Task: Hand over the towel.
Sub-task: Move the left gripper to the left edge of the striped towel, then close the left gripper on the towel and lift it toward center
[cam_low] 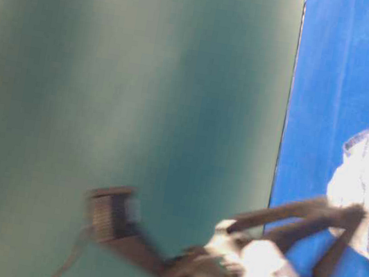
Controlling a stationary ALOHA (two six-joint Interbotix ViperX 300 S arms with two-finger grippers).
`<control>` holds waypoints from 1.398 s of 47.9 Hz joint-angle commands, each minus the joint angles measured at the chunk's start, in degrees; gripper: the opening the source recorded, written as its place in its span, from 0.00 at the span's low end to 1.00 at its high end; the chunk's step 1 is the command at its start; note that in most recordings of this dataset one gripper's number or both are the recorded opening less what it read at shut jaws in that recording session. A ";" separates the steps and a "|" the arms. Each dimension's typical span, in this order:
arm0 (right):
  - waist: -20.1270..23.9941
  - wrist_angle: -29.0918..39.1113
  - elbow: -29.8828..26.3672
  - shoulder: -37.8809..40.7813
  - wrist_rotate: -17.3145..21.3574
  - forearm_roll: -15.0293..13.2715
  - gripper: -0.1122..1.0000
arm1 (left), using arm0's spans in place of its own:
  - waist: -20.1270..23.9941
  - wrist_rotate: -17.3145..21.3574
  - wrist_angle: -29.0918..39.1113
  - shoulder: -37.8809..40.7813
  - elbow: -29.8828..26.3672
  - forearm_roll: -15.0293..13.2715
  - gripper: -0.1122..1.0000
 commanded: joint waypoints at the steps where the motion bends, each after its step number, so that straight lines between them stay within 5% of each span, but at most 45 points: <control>1: -0.09 -0.18 -1.41 0.70 0.09 0.09 0.10 | 0.09 0.00 -0.26 2.64 -1.93 0.00 0.94; 22: -0.18 -0.18 -1.58 1.14 0.00 0.09 0.10 | 0.18 0.26 1.05 5.98 -3.52 0.00 0.90; 36: -0.62 -0.18 -1.76 1.14 0.09 0.09 0.10 | 0.18 0.35 2.90 1.67 -3.78 0.00 0.29; 67: -0.79 -0.09 -2.02 1.41 0.09 0.09 0.10 | -1.05 2.29 2.81 -28.74 -2.55 -0.09 0.28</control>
